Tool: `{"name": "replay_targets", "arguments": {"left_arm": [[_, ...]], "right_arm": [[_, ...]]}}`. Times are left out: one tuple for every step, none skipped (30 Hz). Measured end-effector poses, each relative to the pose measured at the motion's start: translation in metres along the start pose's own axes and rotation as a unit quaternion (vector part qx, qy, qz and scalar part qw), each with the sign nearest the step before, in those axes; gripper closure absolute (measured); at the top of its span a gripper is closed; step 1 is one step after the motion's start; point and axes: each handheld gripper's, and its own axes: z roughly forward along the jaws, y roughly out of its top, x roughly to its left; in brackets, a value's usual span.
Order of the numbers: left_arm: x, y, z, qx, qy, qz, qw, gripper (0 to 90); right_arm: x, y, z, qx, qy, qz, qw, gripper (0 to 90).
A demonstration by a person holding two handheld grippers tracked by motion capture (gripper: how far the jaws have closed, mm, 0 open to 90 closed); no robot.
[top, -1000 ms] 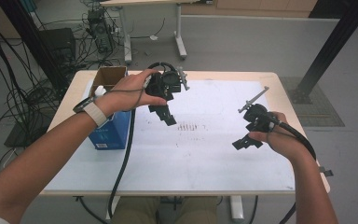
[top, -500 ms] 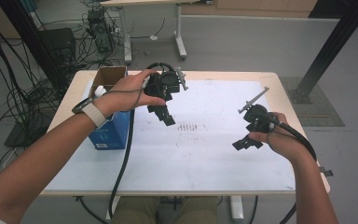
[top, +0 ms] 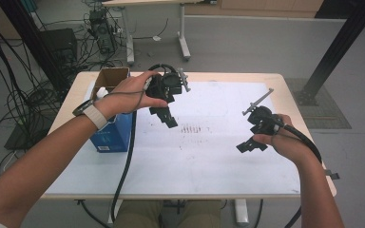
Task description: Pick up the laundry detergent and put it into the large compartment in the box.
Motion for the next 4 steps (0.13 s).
{"name": "replay_targets", "arguments": {"left_arm": [[0.0001,-0.0001,-0.0002,0.0,0.0,0.0,1.0,6.4],[0.0003,-0.0008,-0.0004,-0.002,0.0,-0.001,1.0,6.4],[0.0005,-0.0011,-0.0007,-0.002,0.0,-0.002,1.0,6.4],[0.0007,-0.0015,-0.0008,-0.002,0.0,-0.002,1.0,6.4]], "right_arm": [[-0.0002,0.0,0.0,0.0,0.0,0.0,1.0,9.3],[-0.0004,-0.0003,0.0001,-0.001,0.0,-0.001,1.0,9.3],[-0.0003,-0.0002,0.0,0.0,0.0,0.0,1.0,9.3],[-0.0003,-0.0003,0.0,-0.001,0.001,0.0,1.0,9.3]]}}
